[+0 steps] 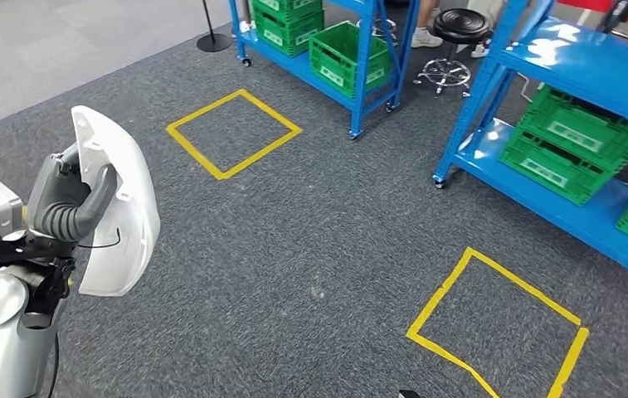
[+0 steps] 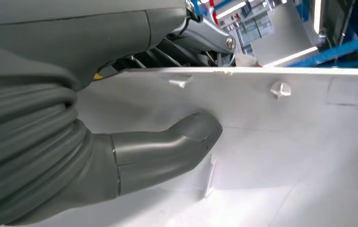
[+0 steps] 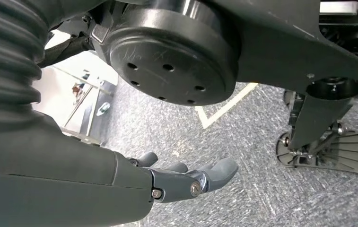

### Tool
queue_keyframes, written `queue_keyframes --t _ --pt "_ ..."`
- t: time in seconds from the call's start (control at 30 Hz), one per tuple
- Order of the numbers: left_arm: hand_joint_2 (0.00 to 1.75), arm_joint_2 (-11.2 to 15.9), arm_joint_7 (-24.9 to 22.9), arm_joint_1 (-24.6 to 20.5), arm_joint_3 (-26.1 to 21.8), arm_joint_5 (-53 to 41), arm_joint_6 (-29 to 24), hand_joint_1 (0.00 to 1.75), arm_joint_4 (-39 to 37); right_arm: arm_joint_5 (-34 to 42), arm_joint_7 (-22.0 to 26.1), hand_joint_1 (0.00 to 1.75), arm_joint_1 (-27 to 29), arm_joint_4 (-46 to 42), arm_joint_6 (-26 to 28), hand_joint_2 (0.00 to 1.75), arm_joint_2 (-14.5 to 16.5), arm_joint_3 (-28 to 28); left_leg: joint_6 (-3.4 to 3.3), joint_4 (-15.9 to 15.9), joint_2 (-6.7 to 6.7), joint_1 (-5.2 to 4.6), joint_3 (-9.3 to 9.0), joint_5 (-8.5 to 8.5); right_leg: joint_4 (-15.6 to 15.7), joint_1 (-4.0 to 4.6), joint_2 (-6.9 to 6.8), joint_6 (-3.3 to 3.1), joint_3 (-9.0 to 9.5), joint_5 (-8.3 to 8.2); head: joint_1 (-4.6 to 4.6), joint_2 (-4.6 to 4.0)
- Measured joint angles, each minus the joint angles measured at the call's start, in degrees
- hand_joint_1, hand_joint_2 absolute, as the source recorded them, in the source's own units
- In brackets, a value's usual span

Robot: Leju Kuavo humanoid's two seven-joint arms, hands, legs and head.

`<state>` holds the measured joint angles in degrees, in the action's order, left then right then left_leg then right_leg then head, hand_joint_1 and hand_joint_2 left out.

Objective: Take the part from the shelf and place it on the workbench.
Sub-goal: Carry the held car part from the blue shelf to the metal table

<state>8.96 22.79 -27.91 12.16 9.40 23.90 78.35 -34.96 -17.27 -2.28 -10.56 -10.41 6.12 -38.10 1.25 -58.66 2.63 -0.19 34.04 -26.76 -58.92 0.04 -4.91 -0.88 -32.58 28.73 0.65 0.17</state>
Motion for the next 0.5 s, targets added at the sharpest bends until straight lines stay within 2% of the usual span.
queue_keyframes --t 0.03,0.07,0.1,0.13,0.2,0.23,0.27,0.3,0.33,0.37,0.4,0.43,0.5 --pt "1.75 -0.1 -0.1 0.0 0.1 0.0 0.0 1.75 -0.1 0.0 0.0 0.0 0.0 0.0 0.0 1.75 0.0 0.0 -0.4 0.1 -0.6 0.01 0.09 0.15 0.0 -0.01 -0.46 0.32 0.08 0.03 -0.05 0.0" --pt "1.75 -0.2 -0.1 -0.1 0.1 0.0 0.0 1.75 -0.1 0.0 -0.1 0.0 -0.1 0.0 0.0 1.75 0.0 0.0 -0.77 0.2 -1.08 0.06 0.09 0.32 -0.2 -0.12 -0.27 0.68 0.08 0.29 -0.07 0.0" --pt "1.75 -0.3 -0.1 -0.2 0.2 0.0 0.0 1.75 -0.1 0.1 -0.1 0.0 -0.1 0.0 0.0 1.75 0.0 0.0 -1.14 0.4 -1.55 0.15 0.07 0.48 -1.0 -0.23 0.46 1.0 -0.21 0.92 -0.1 0.0" --pt "1.75 -0.5 -0.2 -0.3 0.2 0.0 0.0 1.75 -0.2 0.1 0.0 0.0 -0.1 0.0 0.0 1.75 0.0 0.0 -1.52 0.5 -2.01 0.28 0.04 0.66 -3.1 -0.35 1.64 1.3 -1.1 2.22 -0.24 0.0" --pt "1.75 -1.0 -0.2 -0.4 0.3 0.0 0.0 1.75 -0.2 0.1 0.1 0.0 0.0 0.0 0.0 1.75 0.0 -0.1 -1.92 0.5 -2.99 0.37 0.19 0.79 -10.2 -0.48 3.96 1.59 -4.51 5.65 -0.52 0.0" --pt "1.75 -1.2 -0.3 -0.3 0.3 -0.1 0.0 1.75 -0.3 0.1 0.1 0.0 0.1 0.0 0.0 1.75 0.0 -0.1 -2.02 0.5 -3.59 0.35 0.3 0.82 -13.8 -0.51 4.43 1.67 -6.4 6.92 -0.63 0.0" --pt "1.75 -1.3 -0.3 -0.2 0.3 -0.1 0.0 1.75 -0.4 0.1 0.0 0.0 0.2 0.0 0.0 1.75 0.0 -0.1 -2.04 0.4 -4.21 0.33 0.37 0.83 -15.8 -0.51 4.57 1.68 -7.55 7.13 -0.65 0.0" --pt "1.75 -1.4 -0.3 -0.1 0.4 -0.1 0.0 1.75 -0.5 0.1 0.0 0.0 0.2 0.0 0.0 1.75 0.0 -0.2 -2.02 0.3 -4.85 0.33 0.42 0.82 -15.7 -0.53 4.65 1.66 -7.69 6.22 -0.66 0.0" --pt "1.75 -1.4 -0.3 -0.1 0.4 -0.2 0.0 1.75 -0.6 0.1 -0.1 0.0 0.2 0.0 0.0 1.75 0.0 -0.2 -1.97 0.1 -5.48 0.35 0.43 0.79 -13.2 -0.59 4.83 1.6 -6.69 4.38 -0.67 0.0" --pt "1.75 -1.5 -0.3 -0.1 0.4 -0.2 0.0 1.75 -0.6 0.0 -0.1 0.0 0.2 0.0 0.0 1.75 0.0 -0.2 -1.88 0.0 -6.06 0.38 0.44 0.75 -9.3 -0.7 5.31 1.5 -4.89 2.23 -0.68 0.0" --pt "1.75 -1.5 -0.3 -0.1 0.4 -0.2 0.0 1.75 -0.6 -0.1 -0.1 0.0 0.2 0.0 0.0 1.75 0.0 -0.2 -1.66 -0.2 -6.61 0.37 0.51 0.72 -5.5 -0.77 6.19 1.44 -3.12 0.81 -0.68 0.0" --pt "1.75 -1.5 -0.3 -0.1 0.4 -0.2 0.0 1.75 -0.6 -0.1 0.0 0.0 0.1 0.0 0.0 1.75 0.1 -0.2 -1.34 -0.3 -7.18 0.36 0.65 0.71 -2.6 -0.8 6.87 1.29 -1.8 -0.06 -0.69 0.0" --pt "1.75 -1.5 -0.3 0.0 0.4 -0.2 0.0 1.75 -0.6 -0.3 0.2 0.0 0.1 0.0 0.0 1.75 0.1 -0.2 -0.5 -0.2 -8.09 0.4 0.89 0.86 -0.8 -0.59 7.37 0.81 -1.02 -0.04 -0.7 0.0"
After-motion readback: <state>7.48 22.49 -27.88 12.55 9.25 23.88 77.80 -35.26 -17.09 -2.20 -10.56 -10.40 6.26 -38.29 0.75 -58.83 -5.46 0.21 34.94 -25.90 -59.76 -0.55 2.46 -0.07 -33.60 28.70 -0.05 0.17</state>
